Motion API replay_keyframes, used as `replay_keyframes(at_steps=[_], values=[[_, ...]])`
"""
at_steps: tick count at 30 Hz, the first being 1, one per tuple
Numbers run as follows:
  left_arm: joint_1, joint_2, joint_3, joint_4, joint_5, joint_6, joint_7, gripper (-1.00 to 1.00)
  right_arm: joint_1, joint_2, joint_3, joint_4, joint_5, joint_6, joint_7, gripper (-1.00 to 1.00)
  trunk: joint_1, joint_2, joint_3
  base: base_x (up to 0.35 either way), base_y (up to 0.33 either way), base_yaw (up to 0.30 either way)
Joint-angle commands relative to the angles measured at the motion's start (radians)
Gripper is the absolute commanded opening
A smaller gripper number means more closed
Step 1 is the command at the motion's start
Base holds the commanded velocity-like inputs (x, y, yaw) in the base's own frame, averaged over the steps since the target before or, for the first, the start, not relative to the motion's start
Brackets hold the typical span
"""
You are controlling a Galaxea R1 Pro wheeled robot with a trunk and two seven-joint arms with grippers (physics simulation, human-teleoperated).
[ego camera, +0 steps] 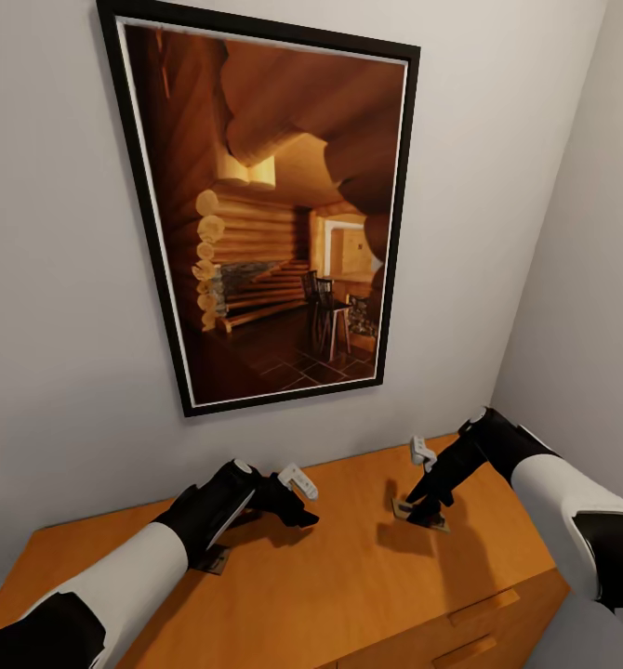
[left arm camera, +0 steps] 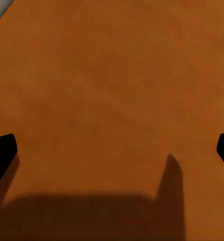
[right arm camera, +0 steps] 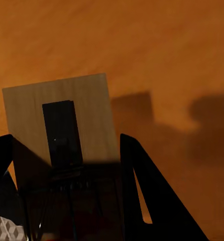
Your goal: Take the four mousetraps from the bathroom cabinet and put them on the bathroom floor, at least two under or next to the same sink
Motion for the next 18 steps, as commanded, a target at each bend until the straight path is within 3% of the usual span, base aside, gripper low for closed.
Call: replay_keyframes(at_steps=[1,11,18], values=[[-0.001,0.000,0.000,-0.001,-0.002,0.006,-0.003,1.00,-0.001,0.000,0.004,0.000,-0.001,0.017,0.006,-1.00,0.000,-0.002,-0.002,0.000,0.000,0.000],[-0.001,0.013,0.001,0.001,-0.002,0.005,-0.001,1.00,-0.001,0.001,0.005,0.053,-0.001,0.009,-0.006,-1.00,0.000,-0.002,-0.002,0.000,0.000,0.000],[-0.001,0.054,0.002,0.001,-0.001,0.000,0.000,1.00,0.000,0.001,0.005,0.106,0.000,0.008,-0.030,-1.00,0.000,-0.002,-0.002,0.000,0.000,0.000]])
